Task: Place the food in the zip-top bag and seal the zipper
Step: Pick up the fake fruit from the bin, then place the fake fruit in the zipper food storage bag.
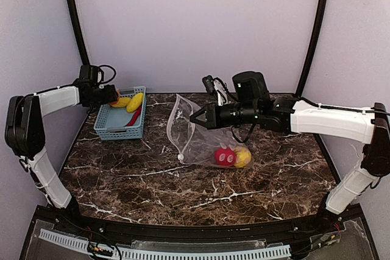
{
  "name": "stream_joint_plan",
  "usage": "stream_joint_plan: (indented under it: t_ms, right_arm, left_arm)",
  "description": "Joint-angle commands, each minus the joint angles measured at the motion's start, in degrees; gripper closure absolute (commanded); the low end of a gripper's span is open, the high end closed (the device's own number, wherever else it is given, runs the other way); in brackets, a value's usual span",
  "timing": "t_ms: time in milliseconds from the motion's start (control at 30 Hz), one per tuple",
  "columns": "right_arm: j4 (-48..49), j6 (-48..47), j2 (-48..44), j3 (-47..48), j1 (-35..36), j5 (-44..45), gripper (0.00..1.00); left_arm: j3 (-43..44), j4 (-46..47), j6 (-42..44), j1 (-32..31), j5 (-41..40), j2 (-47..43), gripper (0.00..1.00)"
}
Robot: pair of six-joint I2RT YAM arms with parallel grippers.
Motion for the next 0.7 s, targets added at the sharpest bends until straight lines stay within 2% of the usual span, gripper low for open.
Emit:
stream_joint_plan:
  t_ms: [0,300,500,667]
  right_arm:
    - [1.8,0.3,0.0,-0.8,0.4,-0.4,1.00]
    - [0.3,0.1,-0.1,0.5,0.4,-0.3,1.00]
    - [-2.5,-0.5,-0.8,1.7,0.4,1.3,1.00]
    - [-3.5,-0.2,-1.5,2.1,0.4,2.2,1.00]
  left_arm:
    - [-3.9,4.5,-3.2,-0.3,8.0,-8.8,0.35]
    - [-12.1,6.7,2.0,-8.0,27.9,-25.9,0.34]
    - [-16.9,13.1,0.8,-15.3,44.1,-29.4,0.34]
    - [-18.2,16.4,-2.0,-20.4,50.6,-28.7,0.34]
